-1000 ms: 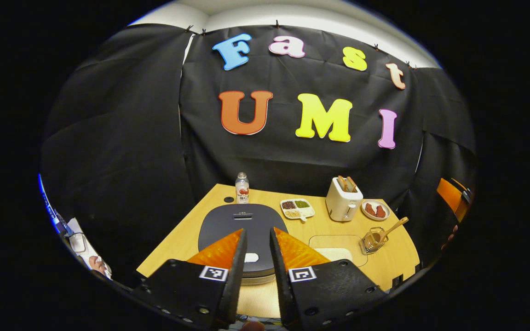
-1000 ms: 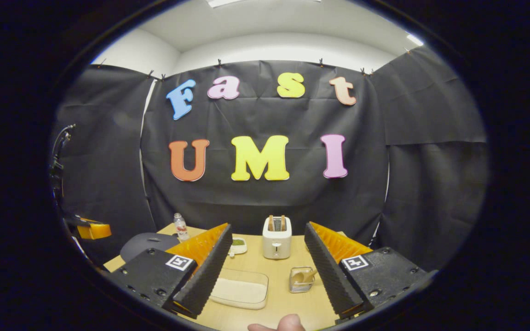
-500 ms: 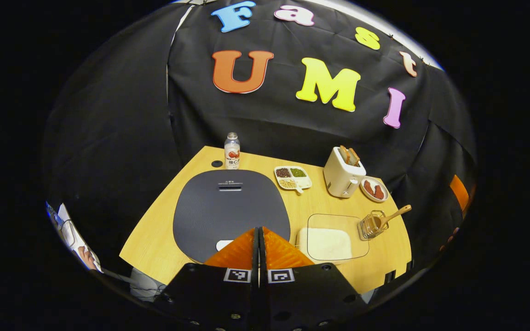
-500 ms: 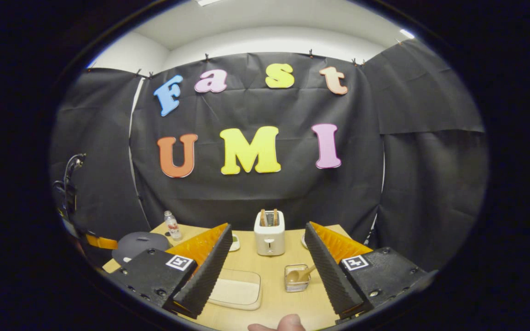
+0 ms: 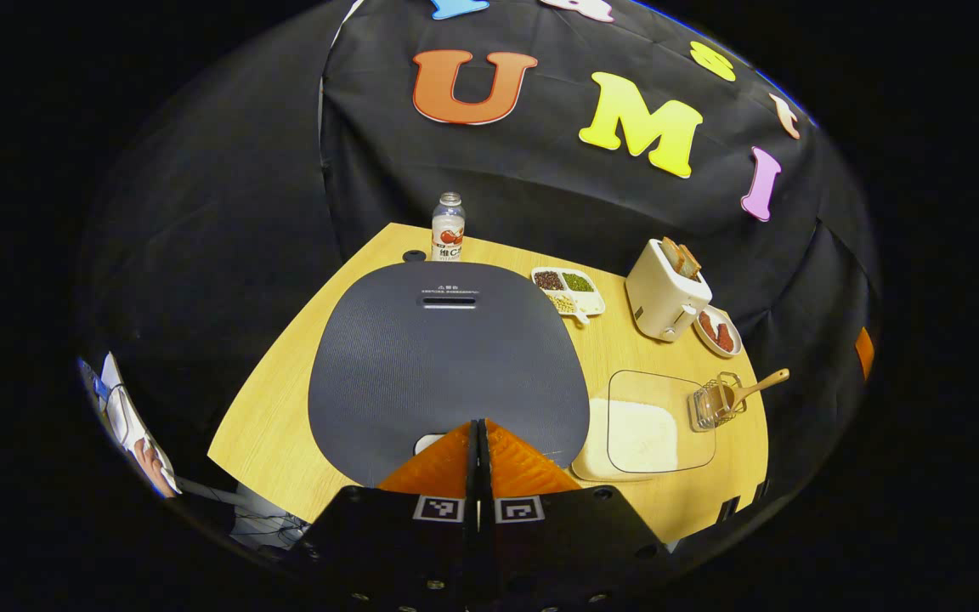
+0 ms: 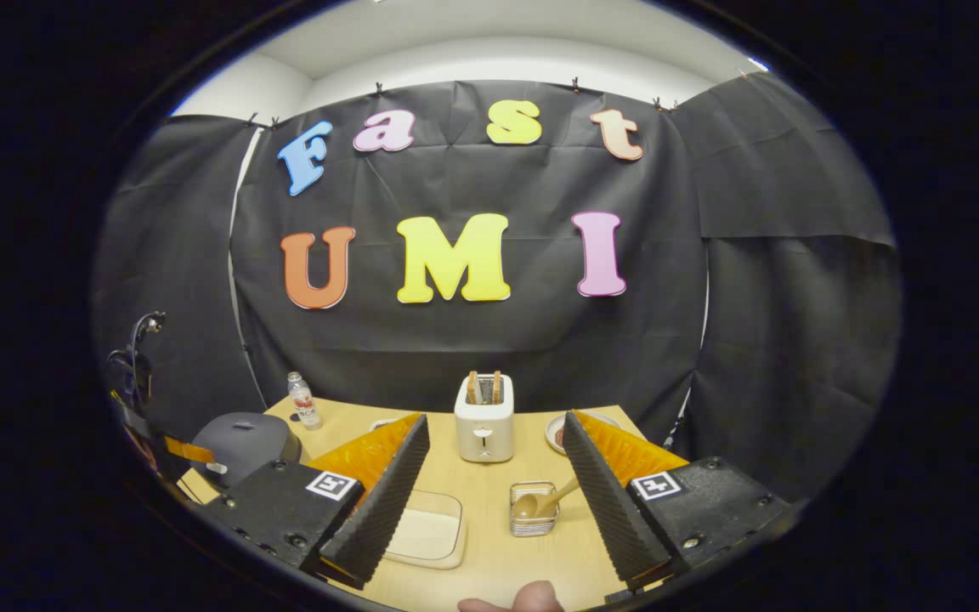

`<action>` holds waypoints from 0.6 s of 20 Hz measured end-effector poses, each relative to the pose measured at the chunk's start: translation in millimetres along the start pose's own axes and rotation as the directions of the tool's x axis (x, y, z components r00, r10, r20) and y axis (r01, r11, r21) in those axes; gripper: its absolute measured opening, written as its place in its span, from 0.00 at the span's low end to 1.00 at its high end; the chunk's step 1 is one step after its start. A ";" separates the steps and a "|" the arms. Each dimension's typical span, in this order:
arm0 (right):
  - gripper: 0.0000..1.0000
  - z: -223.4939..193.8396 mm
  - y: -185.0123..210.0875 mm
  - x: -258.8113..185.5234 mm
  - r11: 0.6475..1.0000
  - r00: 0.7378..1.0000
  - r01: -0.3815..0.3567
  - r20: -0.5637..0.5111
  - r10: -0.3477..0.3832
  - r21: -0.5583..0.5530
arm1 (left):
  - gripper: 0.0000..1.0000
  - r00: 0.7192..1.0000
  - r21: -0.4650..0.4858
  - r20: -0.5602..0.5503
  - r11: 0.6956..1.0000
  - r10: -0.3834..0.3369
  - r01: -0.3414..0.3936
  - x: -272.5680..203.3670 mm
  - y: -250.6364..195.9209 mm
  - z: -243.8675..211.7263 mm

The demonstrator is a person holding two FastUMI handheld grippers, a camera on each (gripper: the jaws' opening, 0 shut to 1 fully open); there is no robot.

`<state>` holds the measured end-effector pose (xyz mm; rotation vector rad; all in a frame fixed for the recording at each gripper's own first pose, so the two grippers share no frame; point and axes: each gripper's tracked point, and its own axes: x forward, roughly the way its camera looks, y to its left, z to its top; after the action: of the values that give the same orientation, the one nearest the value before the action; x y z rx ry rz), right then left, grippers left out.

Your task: Close the left gripper, press the button to open the rice cooker; take a wooden spoon from the chopstick holder with the right hand, scoop a spoonful of rice and pour it into the rice cooker, then put the wooden spoon back into the chopstick holder.

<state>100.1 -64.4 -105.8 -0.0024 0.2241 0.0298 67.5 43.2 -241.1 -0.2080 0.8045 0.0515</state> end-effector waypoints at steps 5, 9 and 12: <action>0.99 2.4 4.7 10.0 1.000 1.000 -0.011 -0.007 0.011 -0.005 | 0.00 1.000 -0.031 -0.024 0.999 0.009 -0.010 9.4 3.7 -6.7; 0.99 0.3 13.1 14.9 1.000 1.000 -0.029 -0.005 0.029 0.001 | 0.00 0.998 -0.068 -0.052 0.997 0.017 -0.021 9.8 5.2 -12.8; 0.99 -3.6 20.3 18.0 0.999 0.999 -0.046 -0.014 0.046 0.020 | 0.00 0.997 -0.075 -0.070 0.997 0.015 -0.020 13.1 5.6 -21.3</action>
<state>116.3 -43.6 -113.3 0.0219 0.2388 0.0732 60.8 43.9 -265.8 -0.2756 0.8745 0.0917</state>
